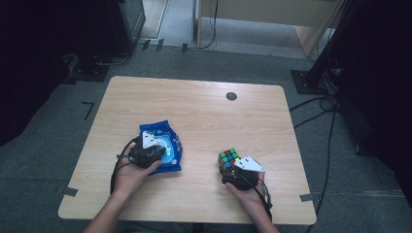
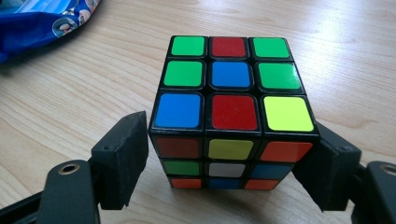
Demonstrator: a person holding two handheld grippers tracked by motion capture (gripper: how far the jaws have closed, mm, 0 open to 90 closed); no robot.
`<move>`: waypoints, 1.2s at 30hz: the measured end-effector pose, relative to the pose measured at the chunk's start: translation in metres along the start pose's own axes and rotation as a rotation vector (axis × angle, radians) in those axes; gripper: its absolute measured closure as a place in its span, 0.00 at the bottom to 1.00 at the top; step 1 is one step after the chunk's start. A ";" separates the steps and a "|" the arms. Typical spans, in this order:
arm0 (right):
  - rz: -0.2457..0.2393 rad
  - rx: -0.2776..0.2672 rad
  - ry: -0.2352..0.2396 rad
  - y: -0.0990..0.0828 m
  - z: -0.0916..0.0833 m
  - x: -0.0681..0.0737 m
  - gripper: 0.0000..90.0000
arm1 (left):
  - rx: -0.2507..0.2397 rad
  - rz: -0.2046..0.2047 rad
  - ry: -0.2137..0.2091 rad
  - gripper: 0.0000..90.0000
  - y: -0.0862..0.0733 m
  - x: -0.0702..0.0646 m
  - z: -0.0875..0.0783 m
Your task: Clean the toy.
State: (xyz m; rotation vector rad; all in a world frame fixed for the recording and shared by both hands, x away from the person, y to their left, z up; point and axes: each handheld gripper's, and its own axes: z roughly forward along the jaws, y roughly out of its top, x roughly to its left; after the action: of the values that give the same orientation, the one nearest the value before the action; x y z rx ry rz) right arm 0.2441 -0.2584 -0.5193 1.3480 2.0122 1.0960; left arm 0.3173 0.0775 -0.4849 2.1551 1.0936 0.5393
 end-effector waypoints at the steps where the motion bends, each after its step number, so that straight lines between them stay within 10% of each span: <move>1: -0.001 0.000 -0.001 0.000 0.000 0.000 0.27 | 0.005 0.005 0.014 0.79 0.000 0.001 0.001; 4: -0.002 0.000 -0.002 0.000 0.000 0.000 0.27 | -0.018 -0.011 0.019 0.99 -0.001 0.004 0.002; 28: -0.007 0.001 -0.003 0.000 0.000 0.000 0.28 | -0.440 0.002 -0.014 1.00 0.032 0.021 -0.064; 36: -0.008 0.001 -0.003 0.000 0.000 0.000 0.28 | -0.453 -0.067 -0.070 1.00 0.033 0.031 -0.063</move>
State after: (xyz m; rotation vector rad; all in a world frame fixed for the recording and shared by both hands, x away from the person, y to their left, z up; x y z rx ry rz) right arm 0.2437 -0.2580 -0.5195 1.3405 2.0138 1.0892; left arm 0.3149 0.1116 -0.4152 1.7247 0.9002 0.6095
